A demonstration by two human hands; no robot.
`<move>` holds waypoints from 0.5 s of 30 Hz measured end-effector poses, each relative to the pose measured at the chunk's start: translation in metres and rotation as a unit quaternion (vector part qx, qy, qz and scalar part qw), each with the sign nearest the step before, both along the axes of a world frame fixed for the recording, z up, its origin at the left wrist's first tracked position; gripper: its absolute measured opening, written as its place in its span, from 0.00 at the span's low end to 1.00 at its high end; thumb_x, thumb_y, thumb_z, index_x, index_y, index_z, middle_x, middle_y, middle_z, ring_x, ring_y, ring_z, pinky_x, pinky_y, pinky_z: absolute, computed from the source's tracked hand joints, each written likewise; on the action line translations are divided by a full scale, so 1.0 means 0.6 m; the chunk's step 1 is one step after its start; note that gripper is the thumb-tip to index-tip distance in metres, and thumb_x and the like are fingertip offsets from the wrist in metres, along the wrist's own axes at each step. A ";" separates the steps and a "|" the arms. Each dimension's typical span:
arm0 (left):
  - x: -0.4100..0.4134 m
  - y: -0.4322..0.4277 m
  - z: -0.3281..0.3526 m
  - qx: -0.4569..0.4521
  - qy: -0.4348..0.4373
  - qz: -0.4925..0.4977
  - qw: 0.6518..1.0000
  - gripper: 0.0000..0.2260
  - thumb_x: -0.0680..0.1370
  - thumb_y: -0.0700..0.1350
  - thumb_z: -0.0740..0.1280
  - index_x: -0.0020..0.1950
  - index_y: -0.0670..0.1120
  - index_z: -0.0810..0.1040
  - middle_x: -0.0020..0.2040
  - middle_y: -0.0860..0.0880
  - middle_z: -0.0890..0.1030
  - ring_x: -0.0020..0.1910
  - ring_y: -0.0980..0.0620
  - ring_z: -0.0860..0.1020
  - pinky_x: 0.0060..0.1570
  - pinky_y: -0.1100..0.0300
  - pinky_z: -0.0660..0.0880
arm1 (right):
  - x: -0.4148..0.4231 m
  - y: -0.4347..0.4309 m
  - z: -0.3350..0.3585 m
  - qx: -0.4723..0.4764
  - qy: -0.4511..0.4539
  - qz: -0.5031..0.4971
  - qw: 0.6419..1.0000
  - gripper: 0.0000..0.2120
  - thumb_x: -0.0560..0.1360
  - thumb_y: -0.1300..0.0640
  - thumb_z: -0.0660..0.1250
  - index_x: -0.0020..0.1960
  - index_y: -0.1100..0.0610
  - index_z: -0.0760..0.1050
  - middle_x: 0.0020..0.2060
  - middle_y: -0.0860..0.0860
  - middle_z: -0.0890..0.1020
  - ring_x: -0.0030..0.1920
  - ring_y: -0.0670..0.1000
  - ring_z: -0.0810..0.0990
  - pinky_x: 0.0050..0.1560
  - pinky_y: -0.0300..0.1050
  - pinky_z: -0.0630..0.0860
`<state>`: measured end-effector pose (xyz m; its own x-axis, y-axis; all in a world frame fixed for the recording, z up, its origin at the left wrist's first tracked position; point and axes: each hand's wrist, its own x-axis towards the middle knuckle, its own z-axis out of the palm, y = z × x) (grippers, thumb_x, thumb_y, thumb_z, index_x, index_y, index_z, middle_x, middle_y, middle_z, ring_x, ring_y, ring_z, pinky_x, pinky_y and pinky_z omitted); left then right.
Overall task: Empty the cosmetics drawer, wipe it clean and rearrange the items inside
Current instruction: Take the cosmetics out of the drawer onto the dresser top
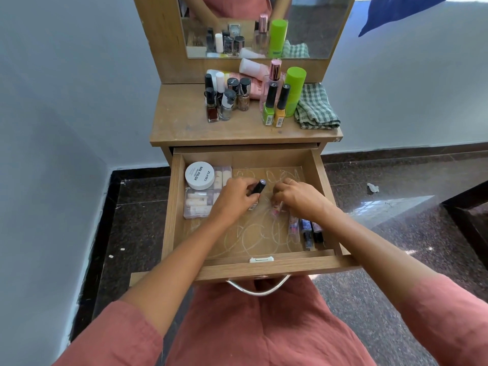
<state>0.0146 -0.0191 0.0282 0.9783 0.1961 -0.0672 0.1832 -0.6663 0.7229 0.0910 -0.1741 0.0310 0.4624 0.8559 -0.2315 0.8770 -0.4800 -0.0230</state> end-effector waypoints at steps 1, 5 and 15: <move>0.000 0.001 0.003 -0.011 -0.008 0.010 1.000 0.11 0.73 0.37 0.68 0.54 0.40 0.80 0.49 0.41 0.83 0.48 0.45 0.80 0.52 0.51 0.76 | 0.001 -0.004 -0.003 0.028 0.012 -0.019 0.999 0.14 0.74 0.62 0.64 0.59 0.57 0.76 0.59 0.54 0.76 0.60 0.57 0.72 0.54 0.51 0.74; -0.002 0.005 0.034 -0.055 -0.060 0.046 0.996 0.14 0.73 0.36 0.68 0.58 0.40 0.78 0.54 0.43 0.82 0.49 0.56 0.76 0.48 0.73 0.68 | -0.002 -0.013 -0.007 0.161 0.076 -0.128 0.976 0.13 0.75 0.55 0.65 0.58 0.58 0.76 0.54 0.53 0.79 0.54 0.54 0.77 0.49 0.48 0.75; 0.042 0.031 0.142 -0.078 -0.203 0.119 0.969 0.13 0.73 0.39 0.69 0.58 0.41 0.78 0.55 0.46 0.81 0.50 0.59 0.76 0.52 0.69 0.71 | -0.022 0.028 0.075 0.458 0.185 -0.286 0.821 0.08 0.70 0.62 0.71 0.50 0.59 0.79 0.40 0.49 0.81 0.39 0.43 0.78 0.42 0.28 0.74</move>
